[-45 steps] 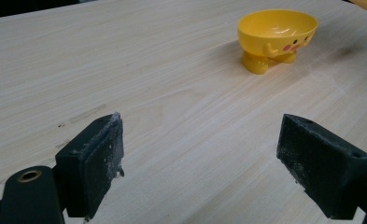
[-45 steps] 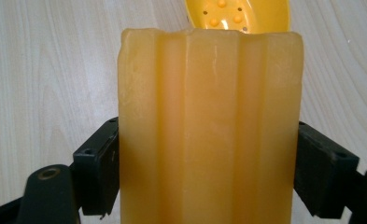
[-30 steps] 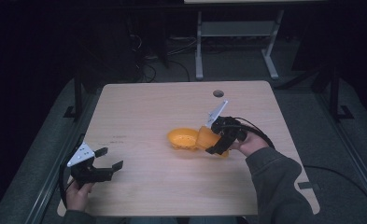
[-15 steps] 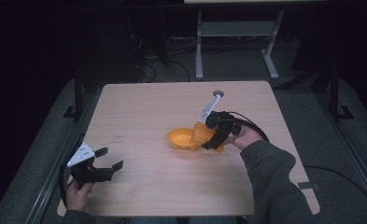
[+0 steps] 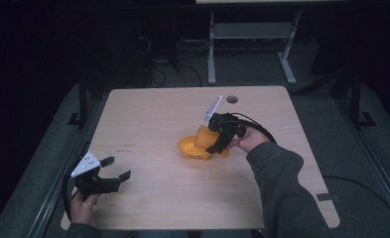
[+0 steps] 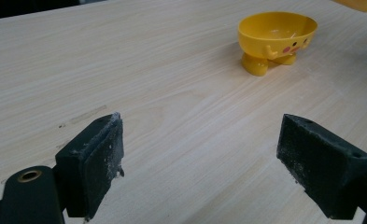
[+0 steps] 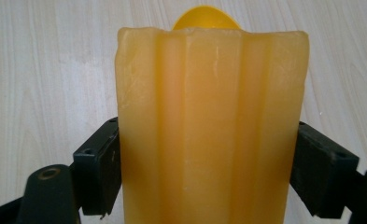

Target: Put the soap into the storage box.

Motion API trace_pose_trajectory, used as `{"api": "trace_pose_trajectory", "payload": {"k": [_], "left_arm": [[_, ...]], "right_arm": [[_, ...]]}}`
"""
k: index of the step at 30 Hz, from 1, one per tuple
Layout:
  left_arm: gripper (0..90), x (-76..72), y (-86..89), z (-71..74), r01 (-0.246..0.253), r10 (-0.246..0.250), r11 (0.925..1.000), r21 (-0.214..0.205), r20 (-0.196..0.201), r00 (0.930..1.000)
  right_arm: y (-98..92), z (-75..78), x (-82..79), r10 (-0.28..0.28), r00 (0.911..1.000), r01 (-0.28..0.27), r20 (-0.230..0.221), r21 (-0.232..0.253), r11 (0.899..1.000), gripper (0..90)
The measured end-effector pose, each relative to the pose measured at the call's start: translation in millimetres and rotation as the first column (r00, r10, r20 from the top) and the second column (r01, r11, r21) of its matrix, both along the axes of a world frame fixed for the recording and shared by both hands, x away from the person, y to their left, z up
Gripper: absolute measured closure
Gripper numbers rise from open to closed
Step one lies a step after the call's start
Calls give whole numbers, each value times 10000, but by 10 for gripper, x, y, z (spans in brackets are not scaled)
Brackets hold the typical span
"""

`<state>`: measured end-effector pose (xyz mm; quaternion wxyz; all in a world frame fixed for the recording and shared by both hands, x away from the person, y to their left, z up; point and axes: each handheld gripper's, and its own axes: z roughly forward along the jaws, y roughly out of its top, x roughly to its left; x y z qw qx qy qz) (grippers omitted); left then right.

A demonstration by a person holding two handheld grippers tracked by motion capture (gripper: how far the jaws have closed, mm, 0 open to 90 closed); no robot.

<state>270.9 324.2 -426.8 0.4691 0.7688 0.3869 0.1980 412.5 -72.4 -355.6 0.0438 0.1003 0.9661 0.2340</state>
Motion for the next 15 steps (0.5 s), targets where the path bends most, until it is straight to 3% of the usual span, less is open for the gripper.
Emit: {"api": "trace_pose_trajectory", "payload": {"k": [2,8,12,15], "left_arm": [[141,0,0,1,4,-4,10000,27,-9,10000],[141,-2,7,4,-11,11,10000,17,20,10000],[141,-1,2,0,-13,13,10000,-13,2,10000],[141,-1,7,2,2,-2,10000,19,-3,10000]], "right_arm": [[42,7,21,30,9999,-28,95,-213,9998,206],[114,4,95,108,9999,-108,-23,-9,9999,206],[178,22,120,212,9998,-211,43,-373,9991,206],[225,59,137,291,9995,-288,95,-329,9990,206]]}}
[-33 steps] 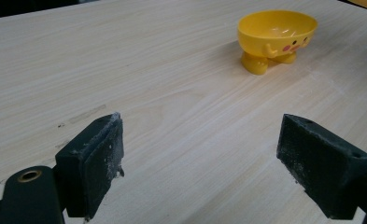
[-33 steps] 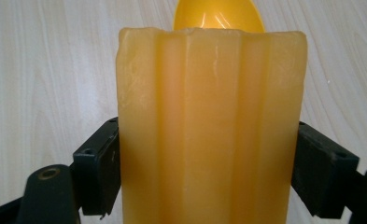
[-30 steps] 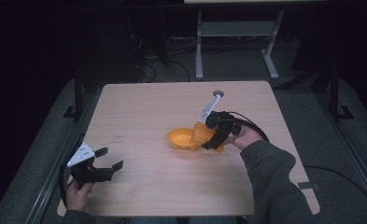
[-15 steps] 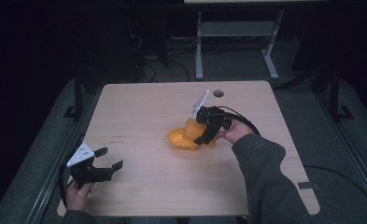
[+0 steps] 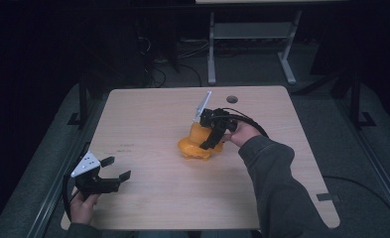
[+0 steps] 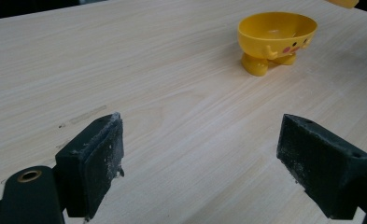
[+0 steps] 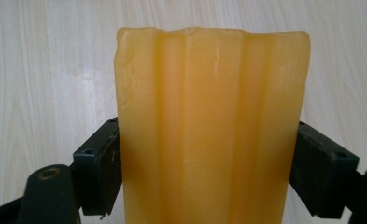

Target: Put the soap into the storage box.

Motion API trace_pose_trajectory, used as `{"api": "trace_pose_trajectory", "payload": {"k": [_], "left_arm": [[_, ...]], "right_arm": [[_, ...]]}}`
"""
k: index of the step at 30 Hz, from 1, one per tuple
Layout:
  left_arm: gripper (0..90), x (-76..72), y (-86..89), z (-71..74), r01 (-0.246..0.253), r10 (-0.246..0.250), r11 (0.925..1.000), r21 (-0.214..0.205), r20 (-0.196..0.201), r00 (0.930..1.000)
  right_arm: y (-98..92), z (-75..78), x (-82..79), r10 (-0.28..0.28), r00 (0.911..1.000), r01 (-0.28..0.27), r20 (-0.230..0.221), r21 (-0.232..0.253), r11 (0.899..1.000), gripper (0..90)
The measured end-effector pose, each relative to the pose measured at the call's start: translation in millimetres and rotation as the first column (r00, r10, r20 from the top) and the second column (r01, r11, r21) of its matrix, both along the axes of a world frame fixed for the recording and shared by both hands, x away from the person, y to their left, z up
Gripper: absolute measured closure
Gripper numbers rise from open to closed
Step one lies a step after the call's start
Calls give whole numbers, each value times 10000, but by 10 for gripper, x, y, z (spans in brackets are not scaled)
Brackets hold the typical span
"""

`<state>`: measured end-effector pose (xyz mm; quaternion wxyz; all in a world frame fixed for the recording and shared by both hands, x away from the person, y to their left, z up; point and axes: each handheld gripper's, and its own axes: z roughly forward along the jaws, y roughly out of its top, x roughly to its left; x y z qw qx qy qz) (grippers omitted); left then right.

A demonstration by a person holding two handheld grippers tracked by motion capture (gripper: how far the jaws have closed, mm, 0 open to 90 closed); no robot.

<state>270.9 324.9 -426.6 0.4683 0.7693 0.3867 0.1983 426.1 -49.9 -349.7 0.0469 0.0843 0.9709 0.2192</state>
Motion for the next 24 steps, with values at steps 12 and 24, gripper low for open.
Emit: {"api": "trace_pose_trajectory", "payload": {"k": [12,24], "left_arm": [[141,0,5,2,-28,28,10000,-27,35,10000],[141,-1,10,3,-41,41,10000,-42,45,10000]], "right_arm": [[122,-117,56,114,9996,-121,-241,-276,9995,206],[242,-149,87,213,9990,-242,-391,-740,9970,206]]}}
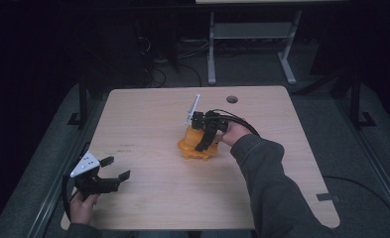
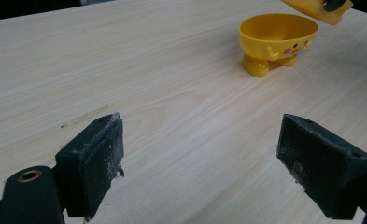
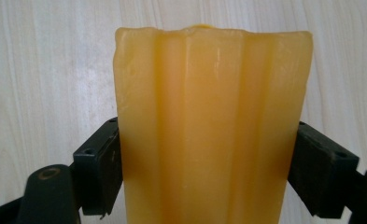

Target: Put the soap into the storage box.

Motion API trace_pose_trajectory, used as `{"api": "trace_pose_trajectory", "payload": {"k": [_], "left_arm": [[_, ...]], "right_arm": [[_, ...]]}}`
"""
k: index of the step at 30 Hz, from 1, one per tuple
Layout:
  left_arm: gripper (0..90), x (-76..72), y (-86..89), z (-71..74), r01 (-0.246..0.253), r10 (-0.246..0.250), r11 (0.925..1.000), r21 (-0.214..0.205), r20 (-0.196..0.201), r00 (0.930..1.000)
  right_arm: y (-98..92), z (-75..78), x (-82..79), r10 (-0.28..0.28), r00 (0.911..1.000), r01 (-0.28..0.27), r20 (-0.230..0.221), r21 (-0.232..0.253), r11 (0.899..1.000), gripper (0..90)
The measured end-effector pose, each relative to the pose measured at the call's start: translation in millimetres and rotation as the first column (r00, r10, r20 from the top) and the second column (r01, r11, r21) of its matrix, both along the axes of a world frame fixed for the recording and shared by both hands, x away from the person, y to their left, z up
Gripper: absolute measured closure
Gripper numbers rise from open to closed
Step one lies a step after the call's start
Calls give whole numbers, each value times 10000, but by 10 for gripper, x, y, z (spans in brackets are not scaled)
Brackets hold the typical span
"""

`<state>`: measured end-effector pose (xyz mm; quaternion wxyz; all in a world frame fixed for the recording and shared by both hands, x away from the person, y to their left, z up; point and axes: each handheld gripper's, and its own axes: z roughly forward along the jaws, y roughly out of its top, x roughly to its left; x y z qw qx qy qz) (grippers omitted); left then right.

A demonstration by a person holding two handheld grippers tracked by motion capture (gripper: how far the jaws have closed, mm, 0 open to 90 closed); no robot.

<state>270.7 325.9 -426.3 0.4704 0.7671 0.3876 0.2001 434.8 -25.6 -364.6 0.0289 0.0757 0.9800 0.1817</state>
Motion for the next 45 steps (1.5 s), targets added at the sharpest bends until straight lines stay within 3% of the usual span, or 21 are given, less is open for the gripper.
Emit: {"api": "trace_pose_trajectory", "payload": {"k": [24,34,45], "left_arm": [[141,-2,-6,1,6,-6,10000,-56,-8,10000],[141,3,-2,-2,18,-19,10000,-88,-20,10000],[141,1,-12,0,32,-32,10000,-63,-28,10000]], "right_arm": [[176,-120,33,82,10000,-81,23,-141,9999,205],[237,-193,43,70,10000,-70,3,-444,9990,202],[216,-202,43,-175,9998,174,-55,-211,9996,197]]}}
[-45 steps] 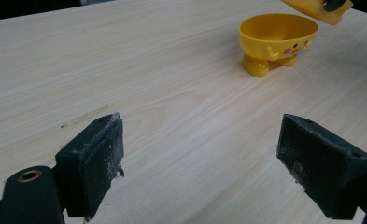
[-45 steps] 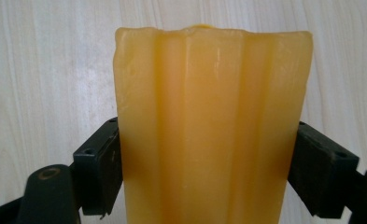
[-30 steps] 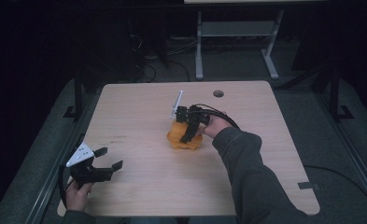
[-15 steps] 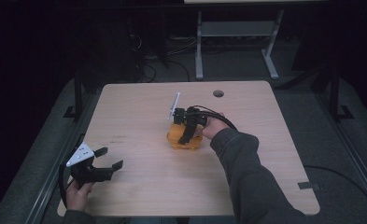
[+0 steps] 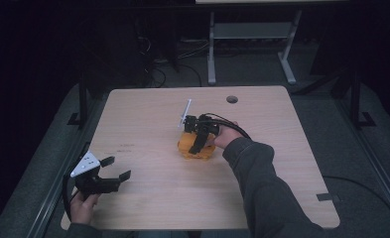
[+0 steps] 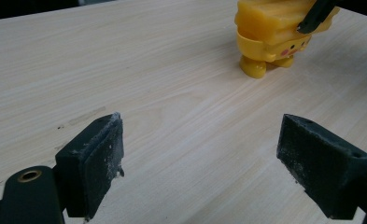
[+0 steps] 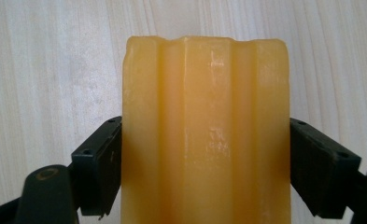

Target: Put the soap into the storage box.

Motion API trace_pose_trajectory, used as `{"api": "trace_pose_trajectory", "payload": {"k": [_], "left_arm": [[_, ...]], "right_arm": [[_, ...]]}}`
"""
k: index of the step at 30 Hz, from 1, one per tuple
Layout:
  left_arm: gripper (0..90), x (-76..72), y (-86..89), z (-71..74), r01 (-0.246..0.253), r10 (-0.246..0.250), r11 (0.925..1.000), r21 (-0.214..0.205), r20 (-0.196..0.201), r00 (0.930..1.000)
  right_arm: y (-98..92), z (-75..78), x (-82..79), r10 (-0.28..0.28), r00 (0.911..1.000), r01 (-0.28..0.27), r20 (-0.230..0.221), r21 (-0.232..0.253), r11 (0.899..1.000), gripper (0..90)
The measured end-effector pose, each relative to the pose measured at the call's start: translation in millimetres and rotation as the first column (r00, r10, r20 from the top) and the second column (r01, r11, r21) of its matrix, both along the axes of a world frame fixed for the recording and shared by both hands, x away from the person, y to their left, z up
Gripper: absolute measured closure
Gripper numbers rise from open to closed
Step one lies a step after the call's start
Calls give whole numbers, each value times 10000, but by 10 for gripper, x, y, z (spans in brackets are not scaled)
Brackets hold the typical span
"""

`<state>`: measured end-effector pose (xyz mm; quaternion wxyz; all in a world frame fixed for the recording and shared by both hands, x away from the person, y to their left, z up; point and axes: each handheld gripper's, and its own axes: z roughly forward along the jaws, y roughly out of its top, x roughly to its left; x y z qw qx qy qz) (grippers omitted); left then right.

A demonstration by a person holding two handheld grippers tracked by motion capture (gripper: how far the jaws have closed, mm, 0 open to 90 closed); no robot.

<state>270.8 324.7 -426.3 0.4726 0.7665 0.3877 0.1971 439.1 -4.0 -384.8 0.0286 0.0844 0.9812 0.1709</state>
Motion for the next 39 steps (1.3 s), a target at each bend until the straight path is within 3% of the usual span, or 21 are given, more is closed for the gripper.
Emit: {"api": "trace_pose_trajectory", "payload": {"k": [4,13,19,30,39], "left_arm": [[141,2,-3,-1,8,-8,10000,-3,-7,10000],[141,7,-12,-3,47,-47,10000,63,-6,10000],[141,3,-9,-4,20,-20,10000,-60,-3,10000],[141,4,-22,-6,79,-79,10000,37,4,10000],[141,4,-26,-7,83,-83,9999,78,-32,10000]], "right_arm": [[-41,11,4,-139,9999,141,-63,282,9995,192],[-90,38,-7,-269,9995,277,-174,443,9986,185],[-127,69,-18,-321,9995,324,-64,577,9978,187],[-224,212,-52,-607,9981,589,98,1317,9895,203],[-331,258,-63,-750,9971,720,143,1507,9859,210]]}}
